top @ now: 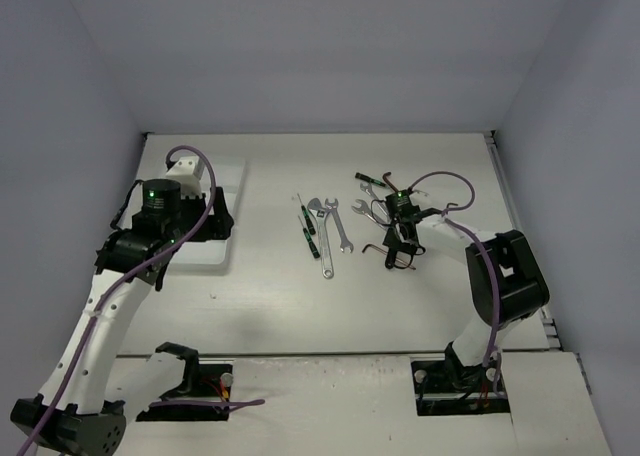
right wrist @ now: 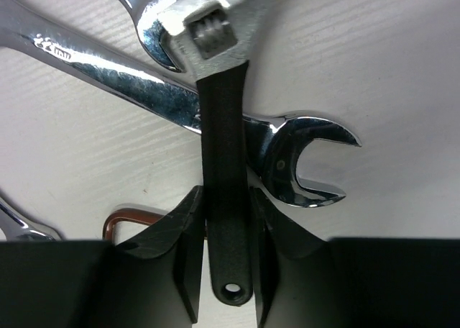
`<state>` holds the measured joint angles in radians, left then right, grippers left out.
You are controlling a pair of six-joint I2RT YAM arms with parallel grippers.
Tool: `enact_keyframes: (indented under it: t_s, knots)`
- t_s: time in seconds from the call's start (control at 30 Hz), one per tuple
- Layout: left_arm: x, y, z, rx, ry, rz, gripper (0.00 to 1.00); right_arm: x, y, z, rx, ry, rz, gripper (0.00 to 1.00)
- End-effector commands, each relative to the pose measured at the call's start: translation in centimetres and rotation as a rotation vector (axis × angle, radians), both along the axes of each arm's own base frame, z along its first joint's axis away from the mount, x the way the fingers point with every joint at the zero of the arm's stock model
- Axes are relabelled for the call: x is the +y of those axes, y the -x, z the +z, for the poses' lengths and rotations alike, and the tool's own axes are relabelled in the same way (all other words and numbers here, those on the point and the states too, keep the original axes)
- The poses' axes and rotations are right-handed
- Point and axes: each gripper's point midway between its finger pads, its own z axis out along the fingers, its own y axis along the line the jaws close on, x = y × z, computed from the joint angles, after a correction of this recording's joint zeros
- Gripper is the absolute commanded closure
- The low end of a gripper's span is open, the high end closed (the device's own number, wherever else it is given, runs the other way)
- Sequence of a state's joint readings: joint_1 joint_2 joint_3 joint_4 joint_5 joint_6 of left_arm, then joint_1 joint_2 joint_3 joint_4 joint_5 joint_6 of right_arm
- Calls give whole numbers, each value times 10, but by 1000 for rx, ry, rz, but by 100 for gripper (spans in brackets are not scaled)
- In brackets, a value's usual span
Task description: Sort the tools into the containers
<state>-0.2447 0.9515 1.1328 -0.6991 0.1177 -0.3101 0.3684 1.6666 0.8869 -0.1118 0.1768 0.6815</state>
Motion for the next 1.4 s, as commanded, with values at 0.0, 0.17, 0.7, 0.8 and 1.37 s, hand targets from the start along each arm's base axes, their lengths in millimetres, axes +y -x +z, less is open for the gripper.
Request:
enact_keyframes:
  t_s: [0.0, 0.17, 0.7, 0.8, 1.37]
  knots:
    - [-13, -9, 13, -37, 40, -32, 29, -7, 6, -13, 35, 46, -21, 94]
    - [-33, -12, 10, 1, 92, -66, 29, -6, -6, 17, -57, 71, 32, 100]
    - [-146, -42, 45, 16, 443, -196, 29, 10, -17, 152, -438, 50, 228, 100]
    - [-160, -43, 43, 43, 464, -220, 29, 11, -14, 151, -446, 35, 233, 100]
    - [-222, -45, 14, 175, 623, -223, 29, 17, 4, 111, -403, -18, 266, 100]
